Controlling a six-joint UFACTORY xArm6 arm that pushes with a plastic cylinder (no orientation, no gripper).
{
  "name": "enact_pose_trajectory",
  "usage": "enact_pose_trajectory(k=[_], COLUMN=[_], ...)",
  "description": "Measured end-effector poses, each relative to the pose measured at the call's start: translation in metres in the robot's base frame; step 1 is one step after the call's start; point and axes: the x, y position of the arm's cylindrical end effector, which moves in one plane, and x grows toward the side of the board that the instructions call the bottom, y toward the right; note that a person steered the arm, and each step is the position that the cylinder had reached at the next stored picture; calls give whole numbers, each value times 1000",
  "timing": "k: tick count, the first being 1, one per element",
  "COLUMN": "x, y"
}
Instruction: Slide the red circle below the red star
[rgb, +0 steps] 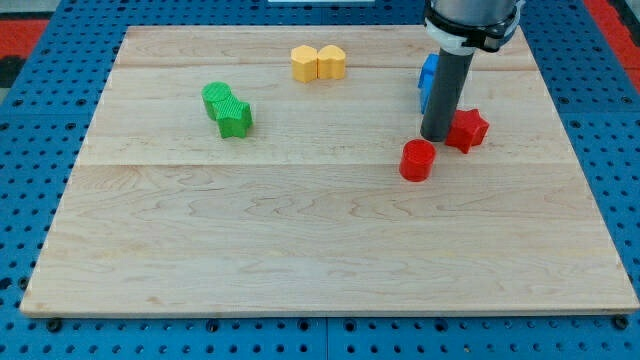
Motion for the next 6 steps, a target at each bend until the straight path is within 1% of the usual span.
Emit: enact_pose_trajectory(k=[1,2,3,4,6], x=[0,0,1,25,30], y=[-33,-98,-98,-98,-98])
